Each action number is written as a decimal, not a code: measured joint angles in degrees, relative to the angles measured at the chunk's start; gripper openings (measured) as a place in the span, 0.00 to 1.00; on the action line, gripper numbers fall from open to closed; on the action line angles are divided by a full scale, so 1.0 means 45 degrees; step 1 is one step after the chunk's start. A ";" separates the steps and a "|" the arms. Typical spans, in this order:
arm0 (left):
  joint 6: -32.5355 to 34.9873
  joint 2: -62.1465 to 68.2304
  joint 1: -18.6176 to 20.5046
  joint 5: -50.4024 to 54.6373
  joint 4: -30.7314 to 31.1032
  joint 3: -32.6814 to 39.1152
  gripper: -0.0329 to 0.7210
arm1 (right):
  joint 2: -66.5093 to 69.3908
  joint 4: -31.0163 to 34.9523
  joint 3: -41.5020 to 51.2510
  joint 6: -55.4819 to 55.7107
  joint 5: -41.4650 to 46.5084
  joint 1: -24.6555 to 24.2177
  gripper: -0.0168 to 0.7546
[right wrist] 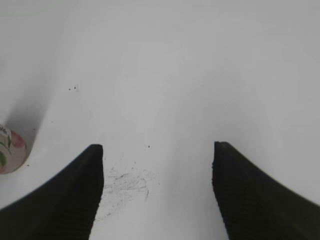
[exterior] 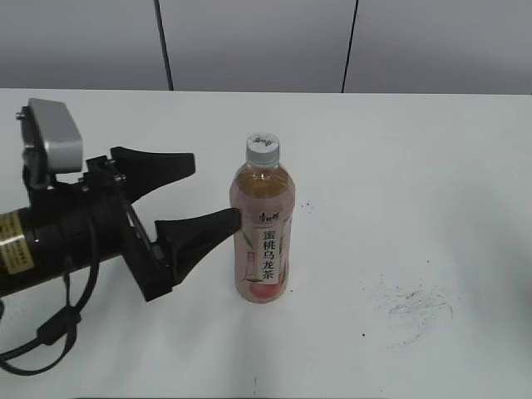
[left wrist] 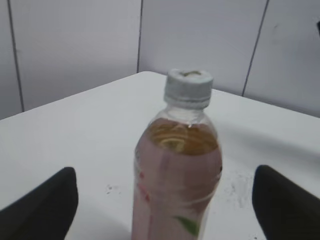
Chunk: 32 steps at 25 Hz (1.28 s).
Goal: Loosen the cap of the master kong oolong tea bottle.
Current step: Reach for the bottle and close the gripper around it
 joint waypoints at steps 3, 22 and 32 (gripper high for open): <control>-0.0134 0.0753 -0.0474 -0.0042 0.0257 -0.0777 0.87 | 0.0000 -0.0012 -0.0056 0.0000 0.0123 0.0000 0.69; -0.0165 0.3275 -0.1879 0.0189 0.0032 -0.3526 0.82 | 0.0000 -0.0048 -0.0987 -0.0158 0.0151 0.0000 0.69; -0.0165 0.3275 -0.1879 0.0476 -0.0373 -0.3538 0.66 | 0.0143 -0.0048 -0.1085 -0.0470 -0.0063 0.0000 0.69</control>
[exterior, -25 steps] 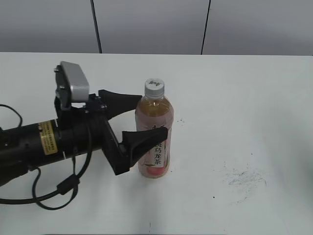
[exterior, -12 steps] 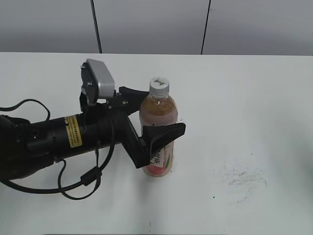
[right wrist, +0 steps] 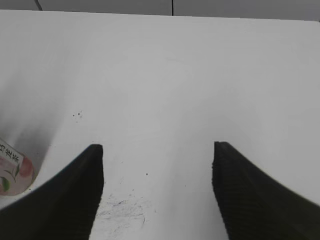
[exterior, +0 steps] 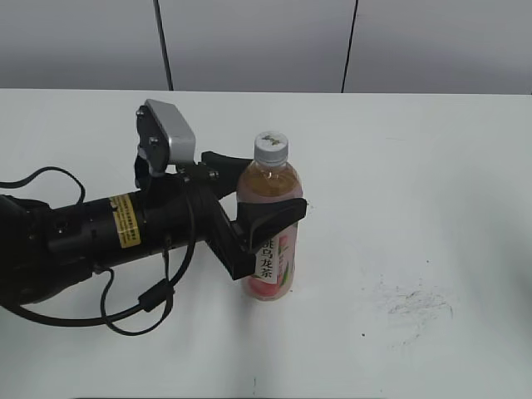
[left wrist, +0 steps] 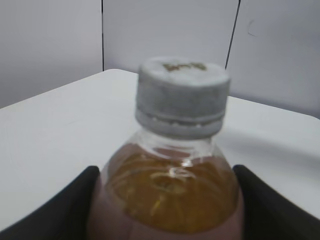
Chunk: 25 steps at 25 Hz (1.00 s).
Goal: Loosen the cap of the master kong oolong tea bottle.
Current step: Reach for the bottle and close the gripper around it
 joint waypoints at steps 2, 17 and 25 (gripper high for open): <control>0.0000 0.0000 0.0000 0.0023 0.0000 0.0000 0.65 | 0.0356 0.0014 -0.0291 -0.0416 0.0065 0.0010 0.69; 0.0000 0.0000 0.0000 -0.0015 0.0013 0.0000 0.65 | 0.7701 0.0406 -0.8417 -0.2816 0.6845 0.4491 0.67; 0.0000 0.0000 0.0000 -0.0030 0.0001 0.0000 0.65 | 1.1000 0.0440 -1.2400 -0.1633 0.8600 0.6860 0.63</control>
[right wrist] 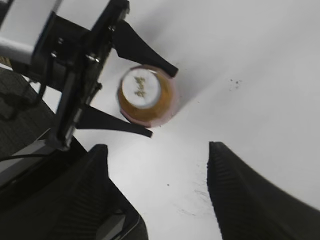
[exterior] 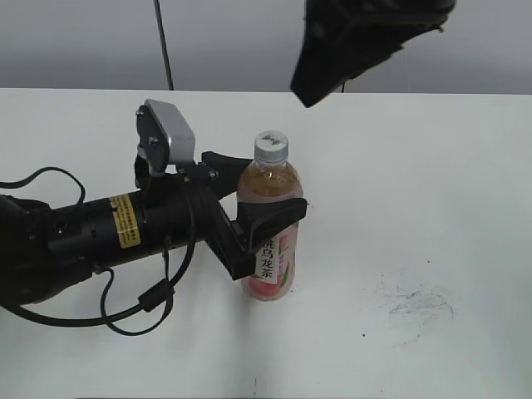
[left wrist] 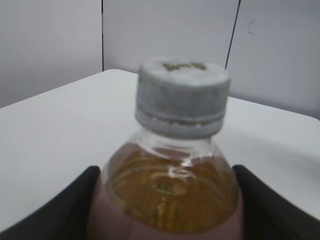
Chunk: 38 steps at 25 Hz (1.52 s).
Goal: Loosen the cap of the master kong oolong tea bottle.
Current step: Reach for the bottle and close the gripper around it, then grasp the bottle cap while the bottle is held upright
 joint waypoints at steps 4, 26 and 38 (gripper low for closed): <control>0.0000 0.0000 0.0000 -0.0012 -0.0013 0.0000 0.65 | 0.1165 -0.0348 -0.0826 0.1385 0.0066 0.0766 0.63; 0.0000 0.0000 0.0000 -0.0005 -0.0025 0.0000 0.65 | 0.2742 -0.0720 -0.1519 0.4427 0.0189 0.1072 0.55; 0.0000 0.0000 0.0000 -0.0005 -0.0025 0.0000 0.65 | 0.2972 -0.0422 -0.1201 0.4440 0.0217 0.1083 0.56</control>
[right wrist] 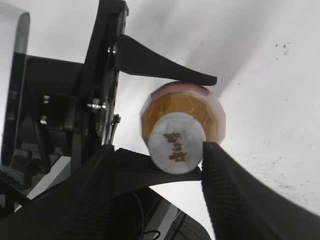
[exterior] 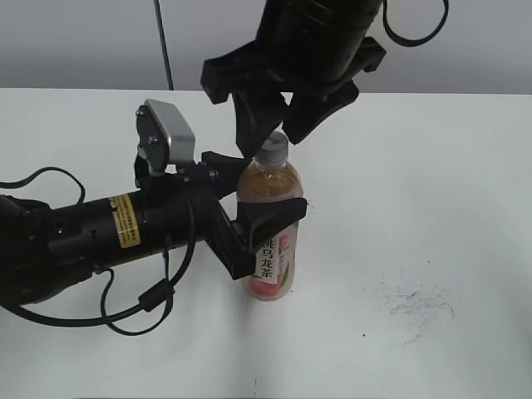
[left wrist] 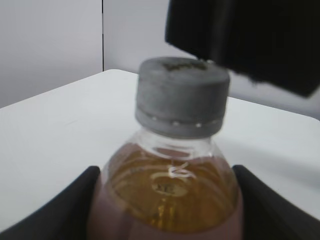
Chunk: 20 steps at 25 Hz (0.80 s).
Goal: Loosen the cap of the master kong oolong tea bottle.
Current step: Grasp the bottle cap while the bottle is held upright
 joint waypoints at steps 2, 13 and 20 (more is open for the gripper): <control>0.0000 0.0000 0.0000 0.0000 0.0000 0.0000 0.65 | 0.0042 0.0009 0.0014 0.0016 0.0000 0.0000 0.56; 0.0000 0.0000 0.0000 0.0000 -0.0010 0.0000 0.65 | 0.0197 -0.0034 0.0023 0.0016 0.0011 0.0000 0.56; 0.0000 0.0000 0.0000 -0.0009 -0.0010 0.0000 0.65 | 0.0252 -0.0197 0.0023 -0.0009 0.0011 0.0000 0.47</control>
